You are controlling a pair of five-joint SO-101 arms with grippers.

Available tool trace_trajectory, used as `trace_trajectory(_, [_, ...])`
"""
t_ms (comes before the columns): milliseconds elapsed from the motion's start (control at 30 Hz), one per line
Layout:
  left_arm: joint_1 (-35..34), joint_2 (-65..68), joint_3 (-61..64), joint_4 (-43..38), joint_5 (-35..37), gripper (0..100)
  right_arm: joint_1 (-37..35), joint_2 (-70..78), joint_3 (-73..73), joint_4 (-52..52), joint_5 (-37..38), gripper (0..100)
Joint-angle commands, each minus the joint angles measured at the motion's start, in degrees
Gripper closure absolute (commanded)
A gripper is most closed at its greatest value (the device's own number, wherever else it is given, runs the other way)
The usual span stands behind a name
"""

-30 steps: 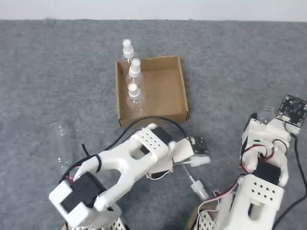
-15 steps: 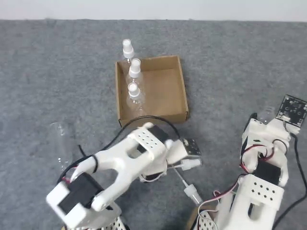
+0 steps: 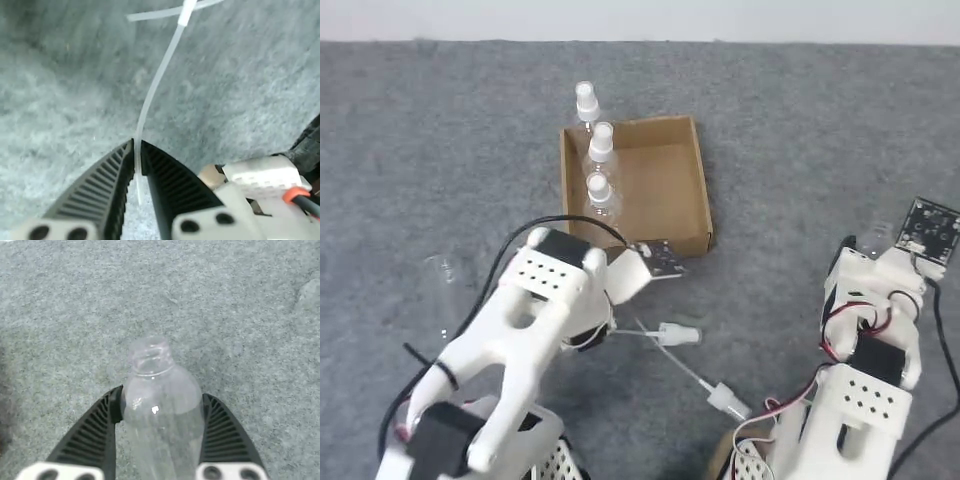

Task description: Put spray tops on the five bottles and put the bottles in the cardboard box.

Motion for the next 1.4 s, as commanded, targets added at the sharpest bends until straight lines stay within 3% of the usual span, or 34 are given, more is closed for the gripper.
trace_trajectory(0, [-2.3, -4.1, -0.3, 2.1, -1.0, 97, 0.7, -2.1, -0.8, -1.4, -0.5, 93.6])
trace_trajectory(167, [-4.7, -7.7, -0.4, 2.1, -0.8, 86, 0.6, -2.1, -0.8, -1.4, -0.5, 93.6])
trace_trajectory(500, [-1.3, -14.2, -0.7, 1.8, 1.5, 86, 0.6, -2.1, -0.8, -1.4, -0.5, 93.5])
trace_trajectory(967, [14.6, -14.2, -0.3, -6.2, 9.1, 86, 0.8, -2.1, -0.8, -1.3, -0.5, 93.6])
trace_trajectory(1367, [19.8, -14.1, 2.1, -14.6, 10.0, 86, 0.8, -2.1, -0.8, -1.2, -0.4, 93.6])
